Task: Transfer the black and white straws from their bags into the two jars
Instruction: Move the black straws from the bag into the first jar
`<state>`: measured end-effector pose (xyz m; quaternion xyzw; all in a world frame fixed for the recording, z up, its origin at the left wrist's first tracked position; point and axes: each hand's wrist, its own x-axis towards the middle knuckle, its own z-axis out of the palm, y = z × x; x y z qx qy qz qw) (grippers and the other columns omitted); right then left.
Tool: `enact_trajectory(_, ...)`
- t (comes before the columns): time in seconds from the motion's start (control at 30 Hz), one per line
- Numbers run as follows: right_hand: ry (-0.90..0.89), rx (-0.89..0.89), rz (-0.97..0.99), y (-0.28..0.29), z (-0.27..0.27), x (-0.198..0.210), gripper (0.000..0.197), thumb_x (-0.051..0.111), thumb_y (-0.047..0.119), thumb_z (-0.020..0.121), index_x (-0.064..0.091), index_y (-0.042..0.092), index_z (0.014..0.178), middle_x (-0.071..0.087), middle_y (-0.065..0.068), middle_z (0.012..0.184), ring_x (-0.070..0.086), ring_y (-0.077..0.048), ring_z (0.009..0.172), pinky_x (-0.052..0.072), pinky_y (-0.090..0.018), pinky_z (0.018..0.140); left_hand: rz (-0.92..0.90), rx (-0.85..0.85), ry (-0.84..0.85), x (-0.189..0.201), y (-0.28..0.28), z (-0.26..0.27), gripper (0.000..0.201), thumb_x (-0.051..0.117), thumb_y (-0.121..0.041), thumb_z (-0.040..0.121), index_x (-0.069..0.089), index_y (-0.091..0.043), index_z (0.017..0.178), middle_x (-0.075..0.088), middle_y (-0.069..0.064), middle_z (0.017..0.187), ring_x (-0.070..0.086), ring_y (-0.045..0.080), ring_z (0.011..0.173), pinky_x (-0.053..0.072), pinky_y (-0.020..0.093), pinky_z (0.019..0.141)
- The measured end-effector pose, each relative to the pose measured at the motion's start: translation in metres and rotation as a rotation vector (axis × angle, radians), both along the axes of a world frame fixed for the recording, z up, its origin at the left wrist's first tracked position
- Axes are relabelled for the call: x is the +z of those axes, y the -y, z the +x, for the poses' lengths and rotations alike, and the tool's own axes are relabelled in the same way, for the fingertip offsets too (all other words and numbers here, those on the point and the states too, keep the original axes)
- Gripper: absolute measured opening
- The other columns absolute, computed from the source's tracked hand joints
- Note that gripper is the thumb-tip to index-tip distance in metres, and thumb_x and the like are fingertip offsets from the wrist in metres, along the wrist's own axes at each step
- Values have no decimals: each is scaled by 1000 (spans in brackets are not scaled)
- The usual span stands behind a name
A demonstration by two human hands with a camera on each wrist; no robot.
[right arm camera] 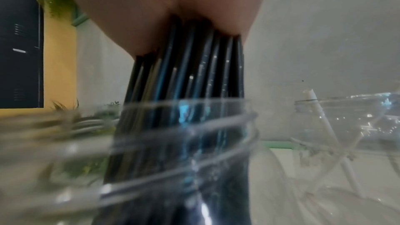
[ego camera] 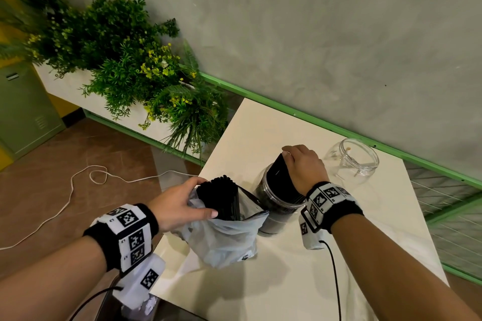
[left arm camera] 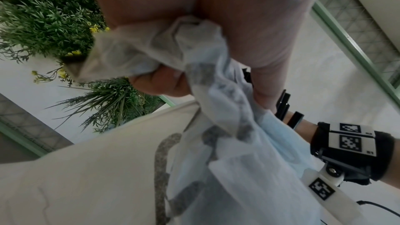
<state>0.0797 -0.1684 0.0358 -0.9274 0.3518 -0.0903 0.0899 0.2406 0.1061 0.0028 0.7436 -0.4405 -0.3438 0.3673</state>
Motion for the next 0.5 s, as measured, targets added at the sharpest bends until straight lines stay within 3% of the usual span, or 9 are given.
enact_trajectory(0.1,143,-11,-97,-9,-5,7,38,38,36,100,52,23,132,49,-1,137,36,-26,128,32,-45,105,3,-2,4,-1,-1,0,104,61,-89,44,42,-27,127,64,-11,118,61,3,106,51,36,91)
enact_trajectory(0.17,345,75,-172,-23,-10,10,38,40,32,96,58,15,125,55,-6,127,41,-28,118,36,-42,101,5,6,7,-1,-1,0,102,61,-89,45,43,-29,125,64,-11,116,61,4,105,51,37,90)
enact_trajectory(0.23,420,186,-181,-44,-17,7,33,46,25,93,62,9,117,60,-9,112,50,-28,105,40,-34,93,12,15,9,-2,-2,1,101,61,-88,45,42,-30,126,64,-10,117,61,5,106,52,37,89)
enact_trajectory(0.3,296,264,-122,-67,-24,-3,32,54,22,91,60,7,118,60,-9,107,55,-28,99,43,-33,87,17,15,3,-2,-2,0,102,62,-88,45,42,-30,127,63,-9,119,60,6,108,51,38,91)
enact_trajectory(0.4,23,237,40,-83,-31,-19,49,56,16,91,42,8,138,57,-13,116,53,-31,106,43,-36,90,12,9,-12,0,-1,-1,104,62,-88,43,43,-28,126,64,-10,117,62,5,104,51,38,91)
enact_trajectory(0.5,65,172,136,-80,-35,-23,45,52,3,89,48,10,133,61,-14,109,58,-34,98,48,-41,82,0,6,-36,3,-1,-3,105,63,-88,42,43,-27,126,64,-10,117,64,5,101,52,38,90)
